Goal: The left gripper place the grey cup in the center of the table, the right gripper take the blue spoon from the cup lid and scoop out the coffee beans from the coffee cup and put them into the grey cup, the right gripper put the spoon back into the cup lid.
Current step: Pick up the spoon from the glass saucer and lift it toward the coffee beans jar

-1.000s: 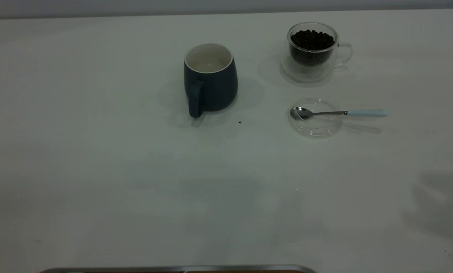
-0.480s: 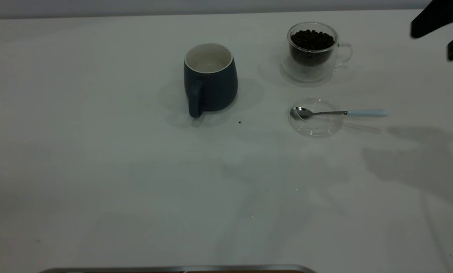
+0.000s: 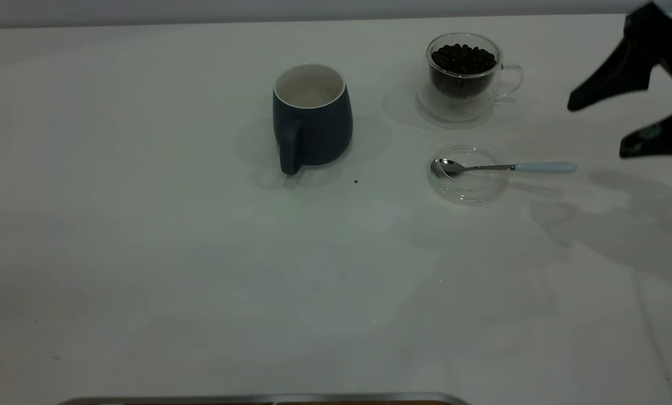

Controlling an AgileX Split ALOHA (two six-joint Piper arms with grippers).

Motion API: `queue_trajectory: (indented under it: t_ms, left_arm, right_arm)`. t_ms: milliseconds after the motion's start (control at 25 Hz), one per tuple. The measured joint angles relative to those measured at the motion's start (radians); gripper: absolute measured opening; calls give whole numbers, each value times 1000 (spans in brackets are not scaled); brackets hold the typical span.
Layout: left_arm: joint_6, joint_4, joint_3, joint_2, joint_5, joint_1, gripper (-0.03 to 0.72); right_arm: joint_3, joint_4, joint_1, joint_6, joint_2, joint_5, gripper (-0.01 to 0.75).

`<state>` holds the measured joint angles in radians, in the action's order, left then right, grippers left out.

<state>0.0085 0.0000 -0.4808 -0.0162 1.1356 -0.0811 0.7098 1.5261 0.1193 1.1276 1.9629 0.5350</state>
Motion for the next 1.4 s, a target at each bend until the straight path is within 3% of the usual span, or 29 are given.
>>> queue_trajectory:
  t_ms: [360,1040,1400]
  left_arm:
    - [0,0,0,0,0,0,567]
    - [-1,0,0,0,0,0,567]
    - [-2,0,0,0,0,0,567]
  right_arm:
    - [6,229,110,302,202,141,749]
    - [212,267,118,454,487,307,733]
    - [234,267,99,507,521,369,694]
